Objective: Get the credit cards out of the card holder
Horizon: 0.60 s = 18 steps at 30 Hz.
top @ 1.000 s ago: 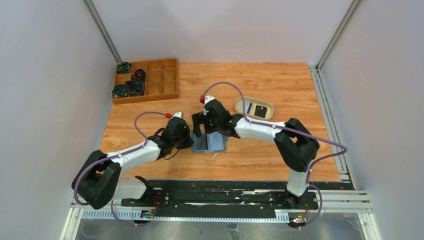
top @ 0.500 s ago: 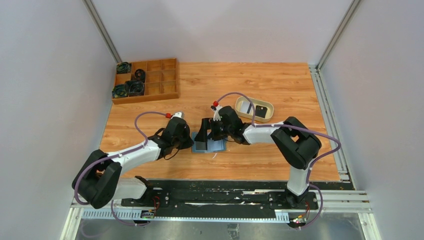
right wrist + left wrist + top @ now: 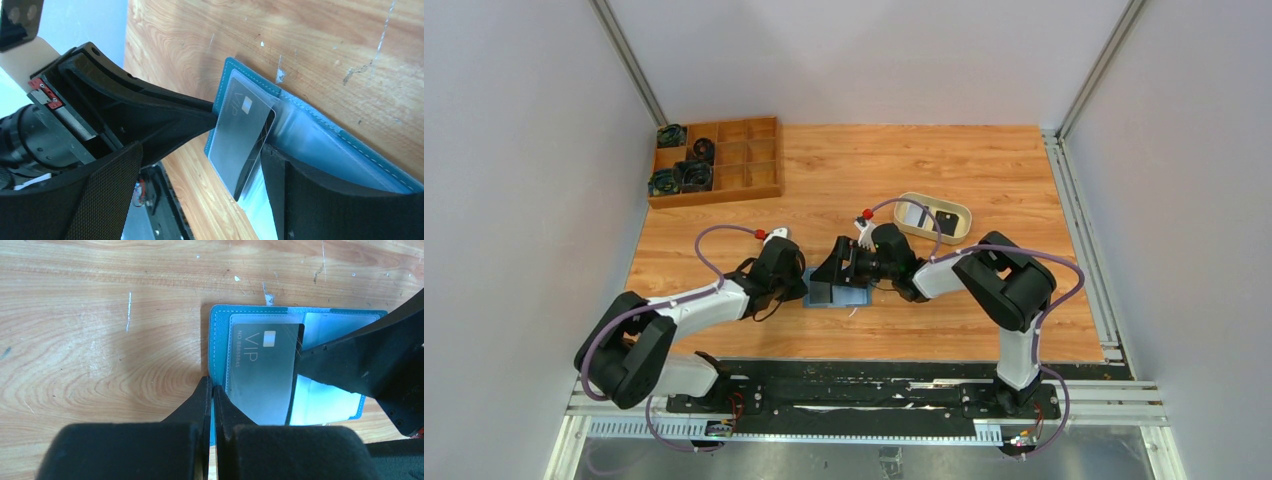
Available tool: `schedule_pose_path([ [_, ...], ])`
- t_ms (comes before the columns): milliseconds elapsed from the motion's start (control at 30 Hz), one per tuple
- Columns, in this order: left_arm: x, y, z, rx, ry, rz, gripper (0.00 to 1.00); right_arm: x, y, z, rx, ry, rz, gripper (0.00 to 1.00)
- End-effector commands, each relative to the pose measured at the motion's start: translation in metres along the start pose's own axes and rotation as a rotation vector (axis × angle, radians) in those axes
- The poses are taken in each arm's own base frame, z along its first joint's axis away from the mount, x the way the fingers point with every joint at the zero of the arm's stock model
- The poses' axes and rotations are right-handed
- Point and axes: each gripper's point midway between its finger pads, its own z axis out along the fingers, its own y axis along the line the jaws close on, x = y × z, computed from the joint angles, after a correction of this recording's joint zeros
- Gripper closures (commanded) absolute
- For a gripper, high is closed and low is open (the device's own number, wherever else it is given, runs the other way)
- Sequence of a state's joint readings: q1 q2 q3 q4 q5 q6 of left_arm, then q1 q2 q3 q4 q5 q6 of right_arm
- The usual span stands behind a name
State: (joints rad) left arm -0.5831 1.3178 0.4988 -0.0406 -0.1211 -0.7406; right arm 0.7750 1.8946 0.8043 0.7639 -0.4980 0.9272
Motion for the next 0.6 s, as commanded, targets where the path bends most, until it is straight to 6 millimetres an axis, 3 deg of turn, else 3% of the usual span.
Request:
schedule_pose_path([
  [0,0.012,0.010,0.008,-0.029,0.018,0.001,1.00,0.041,-0.017,0.000,0.010,0.124,0.171,0.08],
  [267,0.013,0.015,0.010,-0.050,0.017,0.009,1.00,0.047,-0.005,0.002,-0.028,0.154,0.215,0.10],
  [567,0.012,0.016,0.009,-0.051,0.014,0.008,1.00,0.046,0.005,0.004,-0.063,0.165,0.220,0.28],
])
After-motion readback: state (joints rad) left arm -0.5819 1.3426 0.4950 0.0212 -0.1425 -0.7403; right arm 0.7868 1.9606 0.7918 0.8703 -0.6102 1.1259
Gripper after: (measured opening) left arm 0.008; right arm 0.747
